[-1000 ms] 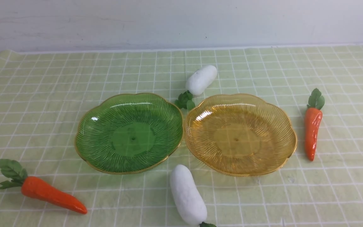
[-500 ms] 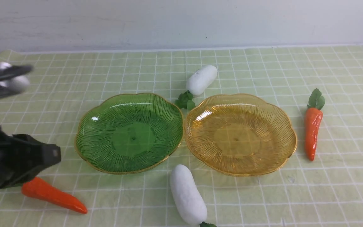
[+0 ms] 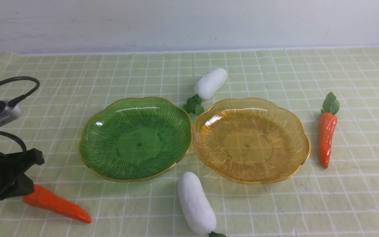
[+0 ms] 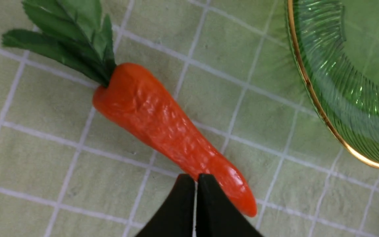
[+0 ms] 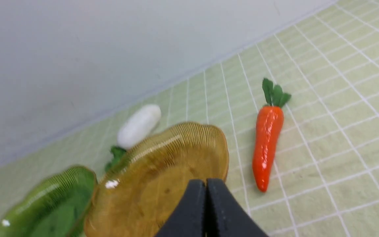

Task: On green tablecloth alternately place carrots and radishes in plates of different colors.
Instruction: 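Pick up the carrot and put it on the nearest plate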

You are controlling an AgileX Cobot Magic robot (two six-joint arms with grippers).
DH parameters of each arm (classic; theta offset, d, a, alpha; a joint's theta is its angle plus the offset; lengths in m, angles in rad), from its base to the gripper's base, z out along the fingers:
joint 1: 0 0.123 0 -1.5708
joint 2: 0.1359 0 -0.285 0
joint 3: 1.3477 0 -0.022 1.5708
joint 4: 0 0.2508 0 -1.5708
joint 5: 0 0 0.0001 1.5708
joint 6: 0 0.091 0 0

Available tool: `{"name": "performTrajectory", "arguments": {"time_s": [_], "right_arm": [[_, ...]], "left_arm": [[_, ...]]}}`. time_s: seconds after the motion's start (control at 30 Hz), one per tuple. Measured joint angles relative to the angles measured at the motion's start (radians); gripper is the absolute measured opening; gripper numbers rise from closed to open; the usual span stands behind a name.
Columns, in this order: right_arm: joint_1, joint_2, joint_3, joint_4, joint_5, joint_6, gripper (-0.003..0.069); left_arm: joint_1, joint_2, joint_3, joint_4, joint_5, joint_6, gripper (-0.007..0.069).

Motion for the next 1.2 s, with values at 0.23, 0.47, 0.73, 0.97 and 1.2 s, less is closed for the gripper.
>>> {"name": "performTrajectory", "arguments": {"time_s": [0.23, 0.47, 0.73, 0.97, 1.2], "right_arm": [[0.002, 0.416, -0.333, -0.048, 0.264, -0.202, -0.0014], [0.003, 0.629, -0.460, -0.048, 0.315, -0.231, -0.0014], [0.003, 0.856, -0.582, -0.064, 0.359, -0.220, -0.0014], [0.003, 1.062, -0.706, -0.144, 0.361, -0.143, -0.0011], [-0.006, 1.347, -0.875, -0.176, 0.348, -0.078, 0.0077]], "left_arm": [[0.001, 0.115, -0.002, -0.021, -0.042, -0.022, 0.0213], [0.001, 0.234, -0.002, -0.027, -0.088, -0.116, 0.0500], [0.001, 0.316, -0.009, -0.046, -0.191, -0.122, 0.0419], [-0.016, 0.271, -0.162, -0.029, -0.065, 0.011, 0.0279], [-0.198, 0.261, -0.405, -0.116, 0.003, 0.265, 0.0279]]}}
